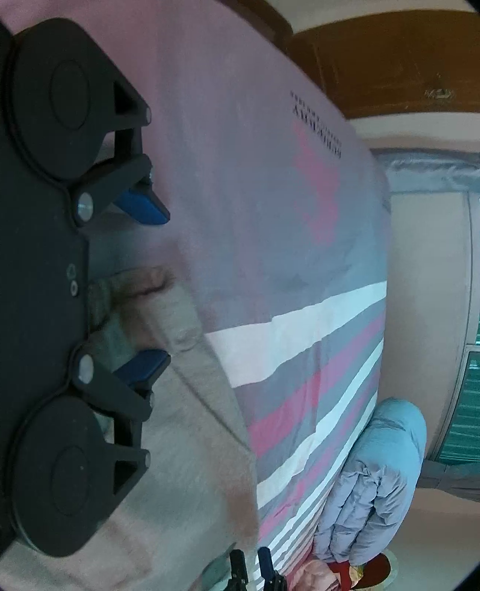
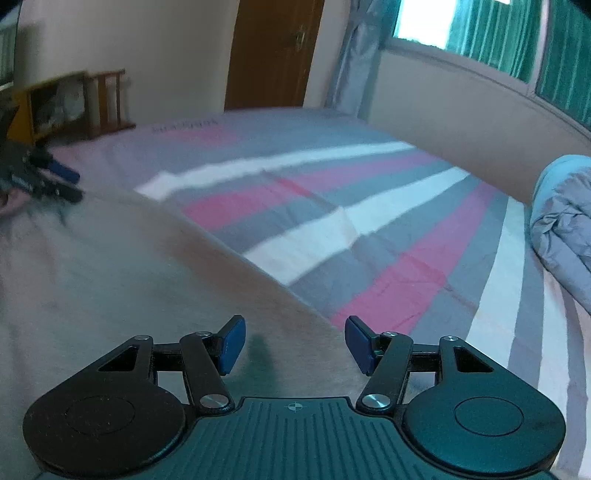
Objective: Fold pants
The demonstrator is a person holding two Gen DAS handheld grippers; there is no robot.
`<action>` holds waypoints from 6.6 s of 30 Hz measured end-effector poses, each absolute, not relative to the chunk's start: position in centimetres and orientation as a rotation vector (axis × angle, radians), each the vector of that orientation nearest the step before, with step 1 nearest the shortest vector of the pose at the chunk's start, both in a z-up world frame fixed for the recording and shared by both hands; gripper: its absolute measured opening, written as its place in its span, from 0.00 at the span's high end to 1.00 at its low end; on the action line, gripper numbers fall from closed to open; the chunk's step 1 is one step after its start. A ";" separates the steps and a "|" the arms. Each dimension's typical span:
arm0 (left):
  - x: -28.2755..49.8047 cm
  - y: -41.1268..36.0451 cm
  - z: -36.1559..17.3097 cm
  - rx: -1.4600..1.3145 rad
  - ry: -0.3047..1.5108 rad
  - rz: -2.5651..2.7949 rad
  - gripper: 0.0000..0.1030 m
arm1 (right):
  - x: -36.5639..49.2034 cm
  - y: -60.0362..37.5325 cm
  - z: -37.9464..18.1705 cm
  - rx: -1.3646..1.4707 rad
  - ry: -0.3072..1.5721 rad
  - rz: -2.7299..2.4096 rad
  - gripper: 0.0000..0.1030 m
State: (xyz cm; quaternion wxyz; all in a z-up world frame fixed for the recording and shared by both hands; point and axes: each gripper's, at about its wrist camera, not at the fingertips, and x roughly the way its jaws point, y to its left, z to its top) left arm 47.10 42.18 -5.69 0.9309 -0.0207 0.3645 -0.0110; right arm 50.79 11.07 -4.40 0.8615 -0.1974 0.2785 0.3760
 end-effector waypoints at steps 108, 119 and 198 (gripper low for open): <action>17.2 26.7 -6.5 -0.380 0.767 0.313 0.22 | 24.4 -14.5 -4.0 0.283 0.585 0.123 0.27; 17.3 27.0 -6.6 -0.382 0.771 0.298 0.22 | 25.0 -20.6 -7.3 0.348 0.752 0.062 0.92; 19.2 31.2 -3.9 -0.595 0.606 0.327 0.77 | 16.3 -37.7 -15.8 1.134 0.441 -0.125 0.96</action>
